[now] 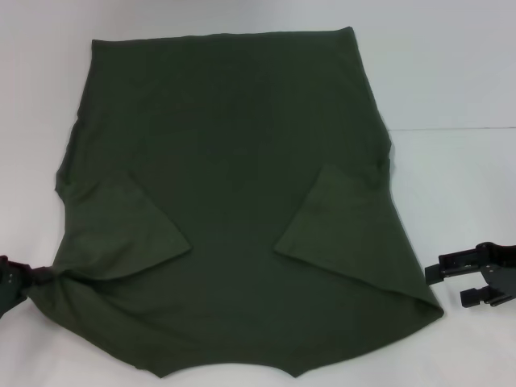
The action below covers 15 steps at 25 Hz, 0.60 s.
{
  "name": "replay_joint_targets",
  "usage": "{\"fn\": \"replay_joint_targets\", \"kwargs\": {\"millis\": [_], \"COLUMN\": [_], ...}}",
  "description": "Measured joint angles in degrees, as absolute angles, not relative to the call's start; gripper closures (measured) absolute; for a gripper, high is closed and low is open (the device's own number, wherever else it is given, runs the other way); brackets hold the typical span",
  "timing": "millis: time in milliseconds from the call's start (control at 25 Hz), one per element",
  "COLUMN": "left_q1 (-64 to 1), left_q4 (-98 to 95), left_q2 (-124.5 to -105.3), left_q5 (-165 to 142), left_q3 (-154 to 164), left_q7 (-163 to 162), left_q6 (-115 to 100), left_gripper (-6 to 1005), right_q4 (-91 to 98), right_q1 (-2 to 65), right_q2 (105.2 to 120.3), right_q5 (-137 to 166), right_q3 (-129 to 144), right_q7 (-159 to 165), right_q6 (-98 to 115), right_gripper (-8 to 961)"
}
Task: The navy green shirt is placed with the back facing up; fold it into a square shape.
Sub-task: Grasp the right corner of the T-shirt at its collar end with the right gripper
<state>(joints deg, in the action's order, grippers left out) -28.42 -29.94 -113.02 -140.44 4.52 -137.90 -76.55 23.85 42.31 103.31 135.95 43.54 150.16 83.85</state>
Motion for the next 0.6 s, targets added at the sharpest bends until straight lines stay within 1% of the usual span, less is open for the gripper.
{"fn": "replay_joint_targets", "kwargs": {"millis": [600], "left_q1": [-29.0], "left_q4": [-29.4], "left_q2": [-113.11], "left_q5": [-140.4], "left_q3": [4.5], "left_q7": [-137.6], "left_q6": [-75.9], "left_gripper": [984], "right_q4": [23.6], "right_q1": [42.8], "right_q2": [104.84], "right_q5": [137.6], "right_q3": [43.5], "right_q7": [148.7], "right_q6": [80.9], "right_gripper": [8]}}
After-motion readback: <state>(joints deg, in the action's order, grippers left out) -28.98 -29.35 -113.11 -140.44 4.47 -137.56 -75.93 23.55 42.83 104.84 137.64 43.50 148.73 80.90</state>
